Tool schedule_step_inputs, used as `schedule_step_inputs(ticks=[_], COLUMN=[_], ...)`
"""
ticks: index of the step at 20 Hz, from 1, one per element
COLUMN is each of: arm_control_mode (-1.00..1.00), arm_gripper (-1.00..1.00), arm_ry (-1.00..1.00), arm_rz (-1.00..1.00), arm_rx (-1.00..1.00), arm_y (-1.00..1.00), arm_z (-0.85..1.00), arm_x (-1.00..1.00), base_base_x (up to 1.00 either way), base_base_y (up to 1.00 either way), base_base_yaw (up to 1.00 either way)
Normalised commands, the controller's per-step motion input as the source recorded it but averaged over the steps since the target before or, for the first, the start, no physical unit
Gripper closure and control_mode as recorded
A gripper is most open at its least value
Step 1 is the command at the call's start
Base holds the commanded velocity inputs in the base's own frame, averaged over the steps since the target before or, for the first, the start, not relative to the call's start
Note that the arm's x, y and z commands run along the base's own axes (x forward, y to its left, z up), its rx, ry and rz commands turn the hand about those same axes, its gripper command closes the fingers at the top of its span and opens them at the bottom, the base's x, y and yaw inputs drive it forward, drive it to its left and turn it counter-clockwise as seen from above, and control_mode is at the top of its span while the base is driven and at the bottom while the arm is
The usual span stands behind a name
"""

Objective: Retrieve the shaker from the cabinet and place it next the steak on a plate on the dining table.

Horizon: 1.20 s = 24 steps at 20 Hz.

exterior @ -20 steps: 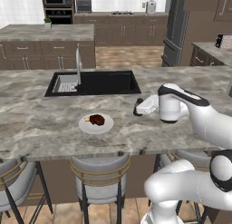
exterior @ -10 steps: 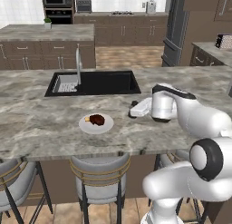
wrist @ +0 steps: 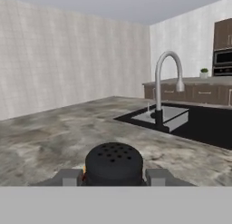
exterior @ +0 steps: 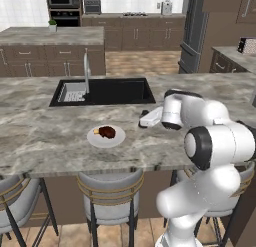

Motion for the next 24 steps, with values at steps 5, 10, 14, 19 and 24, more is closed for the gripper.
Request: schedule_step_inputs(ticks=[5, 10, 14, 19, 24], arm_control_mode=[-1.0, -1.0, -1.0, -1.0, -1.0], arm_gripper=[1.0, 1.0, 1.0, 1.0, 1.0], arm_ry=[0.0, 0.0, 0.0, 0.0, -0.1], arm_rz=[0.03, 0.06, 0.06, 0.06, 0.05], arm_rx=[0.0, 0.0, 0.0, 0.0, -0.04], arm_y=[-0.06, 0.0, 0.0, 0.0, 0.1], arm_z=[-0.47, -0.44, -0.39, -0.34, -0.28], arm_x=[0.3, 0.23, 0.16, 0.17, 0.08], base_base_x=[0.0, 0.0, 0.0, 0.0, 0.0], base_base_y=[0.0, 0.0, 0.0, 0.0, 0.0], base_base_yaw=[0.0, 0.0, 0.0, 0.0, 0.0])
